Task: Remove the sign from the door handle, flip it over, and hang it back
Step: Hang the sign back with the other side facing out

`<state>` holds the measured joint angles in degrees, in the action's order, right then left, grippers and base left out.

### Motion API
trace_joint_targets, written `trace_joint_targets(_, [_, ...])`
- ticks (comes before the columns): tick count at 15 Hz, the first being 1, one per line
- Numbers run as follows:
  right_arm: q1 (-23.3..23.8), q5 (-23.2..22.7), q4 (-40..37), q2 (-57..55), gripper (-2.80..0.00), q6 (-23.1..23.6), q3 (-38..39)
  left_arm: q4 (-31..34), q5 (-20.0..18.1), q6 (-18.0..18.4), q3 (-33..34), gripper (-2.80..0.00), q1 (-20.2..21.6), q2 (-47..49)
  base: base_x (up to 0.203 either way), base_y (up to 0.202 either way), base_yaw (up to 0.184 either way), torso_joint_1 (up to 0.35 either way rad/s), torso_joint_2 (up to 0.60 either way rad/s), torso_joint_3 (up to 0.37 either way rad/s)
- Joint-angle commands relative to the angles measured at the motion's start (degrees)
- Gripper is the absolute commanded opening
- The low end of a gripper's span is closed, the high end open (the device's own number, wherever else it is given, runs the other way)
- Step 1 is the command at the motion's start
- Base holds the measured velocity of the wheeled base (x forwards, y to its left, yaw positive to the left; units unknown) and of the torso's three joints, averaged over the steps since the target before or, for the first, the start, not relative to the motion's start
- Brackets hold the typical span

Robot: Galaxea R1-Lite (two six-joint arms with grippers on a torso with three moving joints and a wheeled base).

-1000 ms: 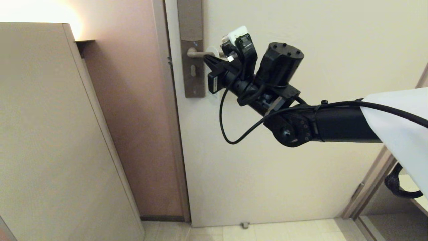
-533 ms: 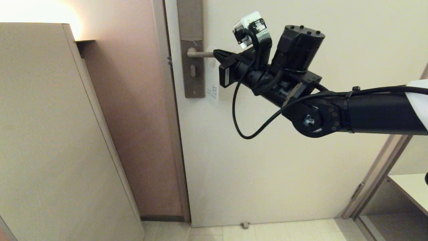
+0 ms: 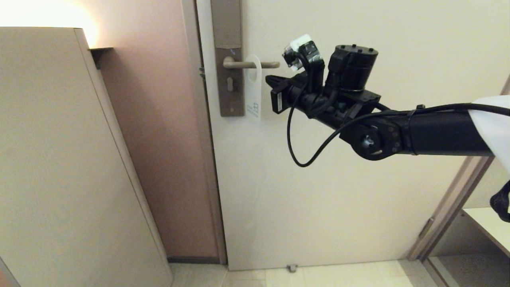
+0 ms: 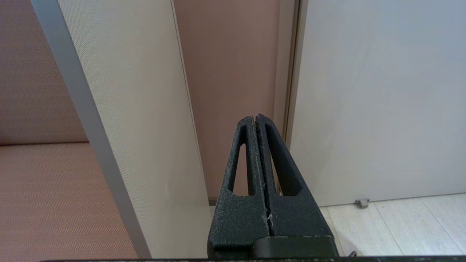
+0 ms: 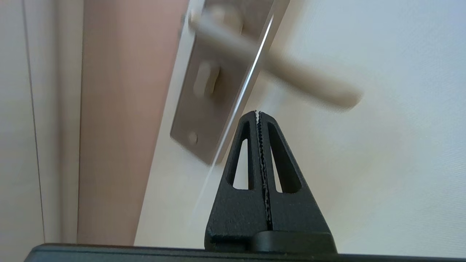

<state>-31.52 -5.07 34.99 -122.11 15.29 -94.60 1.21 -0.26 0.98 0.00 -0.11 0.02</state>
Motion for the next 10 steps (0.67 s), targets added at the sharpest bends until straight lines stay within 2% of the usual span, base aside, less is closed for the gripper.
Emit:
trace_joint_targets(1, [0.1,-0.1,0.6,-3.2,-2.80,0.2,-0.6,0.0,0.0,0.0,0.0,-2.80,0.0,0.0,0.000,0.000,0.000,0.000,0.00,0.000])
trace_joint_targets(6, [-0.3,-0.1,1.1,-10.3,-2.80,0.4,-8.6,0.0,0.0,0.0,0.0,-2.80,-0.1,0.0,0.000,0.000,0.000,0.000,0.00,0.000])
trace_joint_targets(8, [-0.3,-0.1,3.7,-13.3,-2.80,0.4,-12.2,0.0,0.0,0.0,0.0,-2.80,0.0,0.0,0.000,0.000,0.000,0.000,0.00,0.000])
trace_joint_targets(10, [-0.5,0.1,6.1,-14.1,-2.80,0.4,-12.5,0.0,0.0,0.0,0.0,-2.80,0.0,0.0,0.000,0.000,0.000,0.000,0.00,0.000])
